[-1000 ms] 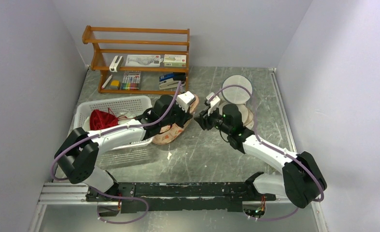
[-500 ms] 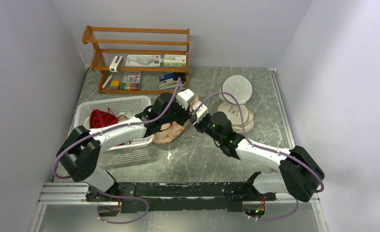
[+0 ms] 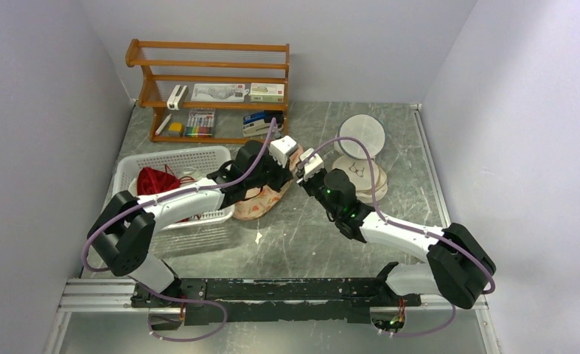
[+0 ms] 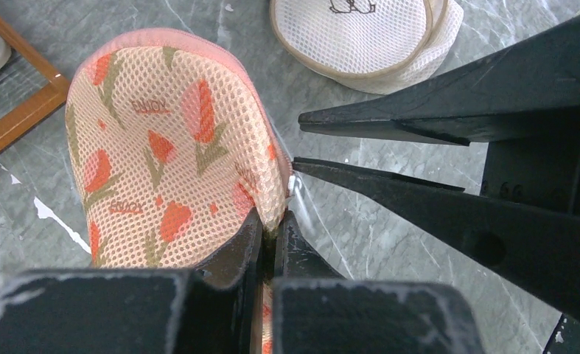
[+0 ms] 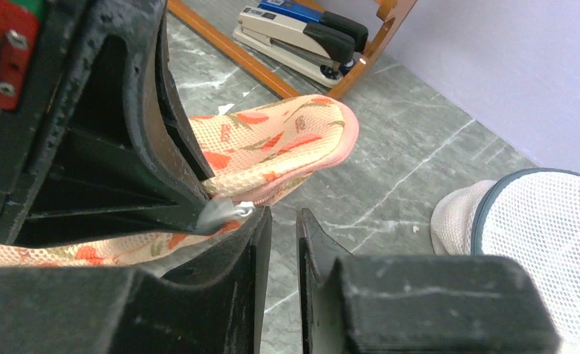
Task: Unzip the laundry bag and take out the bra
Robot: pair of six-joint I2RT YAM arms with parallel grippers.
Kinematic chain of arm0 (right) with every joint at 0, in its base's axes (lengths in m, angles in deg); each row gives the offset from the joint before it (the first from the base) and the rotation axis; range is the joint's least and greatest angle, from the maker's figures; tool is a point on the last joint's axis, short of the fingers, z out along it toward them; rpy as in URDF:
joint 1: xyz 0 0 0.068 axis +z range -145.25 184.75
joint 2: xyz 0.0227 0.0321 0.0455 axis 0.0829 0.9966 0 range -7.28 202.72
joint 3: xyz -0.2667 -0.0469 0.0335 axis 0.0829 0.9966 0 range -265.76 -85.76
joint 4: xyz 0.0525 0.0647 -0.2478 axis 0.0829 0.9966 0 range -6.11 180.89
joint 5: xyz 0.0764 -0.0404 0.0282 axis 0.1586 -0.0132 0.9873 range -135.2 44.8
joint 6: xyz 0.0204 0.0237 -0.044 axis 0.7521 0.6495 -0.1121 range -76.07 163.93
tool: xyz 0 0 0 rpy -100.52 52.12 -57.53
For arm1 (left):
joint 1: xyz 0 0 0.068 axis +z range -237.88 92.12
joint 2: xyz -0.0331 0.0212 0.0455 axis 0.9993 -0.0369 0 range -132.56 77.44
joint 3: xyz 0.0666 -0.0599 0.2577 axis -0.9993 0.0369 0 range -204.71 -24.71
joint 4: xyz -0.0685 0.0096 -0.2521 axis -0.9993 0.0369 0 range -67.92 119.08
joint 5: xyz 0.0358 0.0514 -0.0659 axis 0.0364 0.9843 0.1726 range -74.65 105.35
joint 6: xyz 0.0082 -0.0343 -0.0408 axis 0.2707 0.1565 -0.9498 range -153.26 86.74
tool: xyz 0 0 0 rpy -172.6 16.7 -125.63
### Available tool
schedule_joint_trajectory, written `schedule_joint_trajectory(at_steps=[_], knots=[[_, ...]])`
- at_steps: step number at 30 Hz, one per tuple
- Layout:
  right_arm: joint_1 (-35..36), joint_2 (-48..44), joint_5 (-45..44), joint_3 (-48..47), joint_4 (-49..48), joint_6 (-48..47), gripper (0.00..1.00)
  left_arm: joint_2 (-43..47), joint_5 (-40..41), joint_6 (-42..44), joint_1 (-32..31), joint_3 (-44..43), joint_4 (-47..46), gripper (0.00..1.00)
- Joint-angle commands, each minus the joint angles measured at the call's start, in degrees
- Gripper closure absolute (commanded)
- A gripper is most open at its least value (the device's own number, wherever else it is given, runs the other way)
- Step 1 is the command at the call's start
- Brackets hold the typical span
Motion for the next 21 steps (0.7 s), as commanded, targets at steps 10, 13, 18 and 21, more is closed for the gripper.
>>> schedule_joint_trajectory(at_steps=[10, 13, 18, 21], knots=[[0.03, 0.00, 4.61, -0.07, -1.50, 2.69, 0.74, -0.22, -1.70, -0.42, -0.12, -1.91, 0.51, 0.93], [-0.20, -1.51, 5.00, 1.37, -1.50, 4.62, 0.74, 0.04, -1.67, -0.33, -0.12, -1.91, 0.51, 0.93], [-1.03, -3.02, 4.50, 2.39, 0.63, 8.89, 0.73, -0.18, -1.89, -0.51, -0.11, -2.00, 0.59, 0.93], [-1.15, -3.99, 4.60, 3.22, 2.22, 10.13, 0.72, -0.36, -2.06, -0.51, -0.12, -2.09, 0.68, 0.93]])
